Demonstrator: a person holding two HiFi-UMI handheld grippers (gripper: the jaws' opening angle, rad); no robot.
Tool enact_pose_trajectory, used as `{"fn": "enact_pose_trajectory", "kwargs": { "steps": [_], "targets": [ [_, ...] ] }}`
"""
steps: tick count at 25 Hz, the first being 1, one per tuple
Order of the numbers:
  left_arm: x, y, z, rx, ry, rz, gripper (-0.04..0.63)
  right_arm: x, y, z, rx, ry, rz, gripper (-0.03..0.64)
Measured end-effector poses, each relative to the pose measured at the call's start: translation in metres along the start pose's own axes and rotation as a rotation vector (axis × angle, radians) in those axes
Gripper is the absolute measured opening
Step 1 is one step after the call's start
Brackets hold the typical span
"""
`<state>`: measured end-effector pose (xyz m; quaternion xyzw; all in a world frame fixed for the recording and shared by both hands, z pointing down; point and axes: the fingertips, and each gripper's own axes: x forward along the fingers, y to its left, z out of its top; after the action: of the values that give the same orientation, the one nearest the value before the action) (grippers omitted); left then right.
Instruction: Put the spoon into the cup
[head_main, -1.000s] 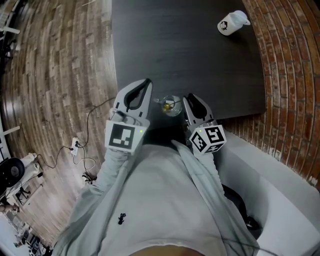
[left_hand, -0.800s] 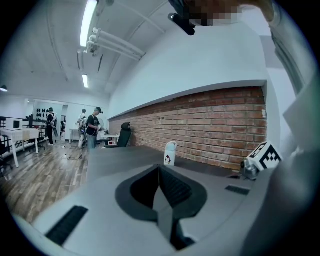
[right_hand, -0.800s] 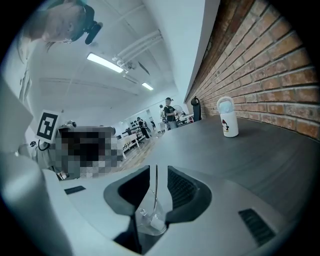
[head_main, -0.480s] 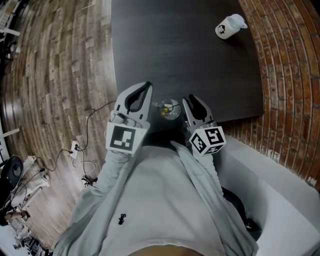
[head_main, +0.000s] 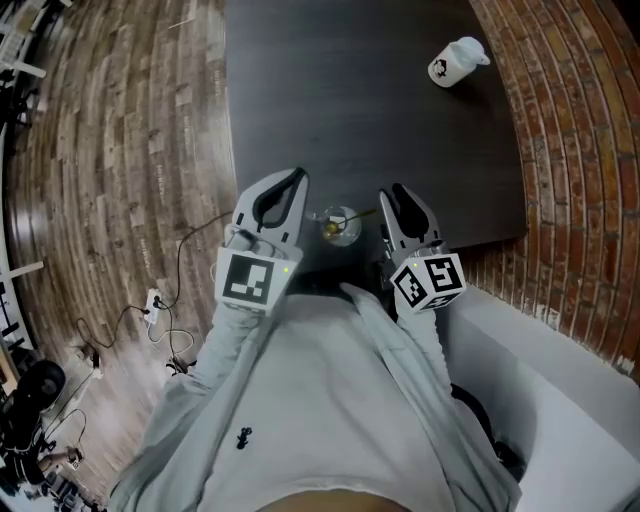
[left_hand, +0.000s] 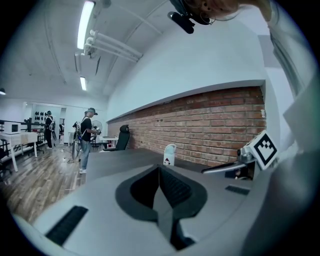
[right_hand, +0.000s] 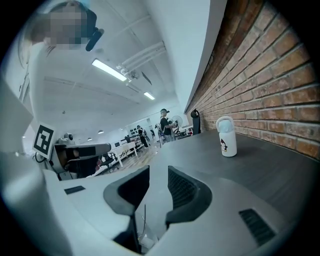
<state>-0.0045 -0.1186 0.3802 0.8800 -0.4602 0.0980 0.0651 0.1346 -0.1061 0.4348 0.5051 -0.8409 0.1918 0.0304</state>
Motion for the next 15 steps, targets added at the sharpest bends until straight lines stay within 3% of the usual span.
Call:
{"fn": "enact_pose_trajectory", "kwargs": {
  "steps": [15],
  "targets": [
    [0.001,0.001,0.028,0.061,-0.071,0.001,0.021,-0.021,-0.014,0.080,-0.130,-0.150,-0.049,0.106]
  ]
}}
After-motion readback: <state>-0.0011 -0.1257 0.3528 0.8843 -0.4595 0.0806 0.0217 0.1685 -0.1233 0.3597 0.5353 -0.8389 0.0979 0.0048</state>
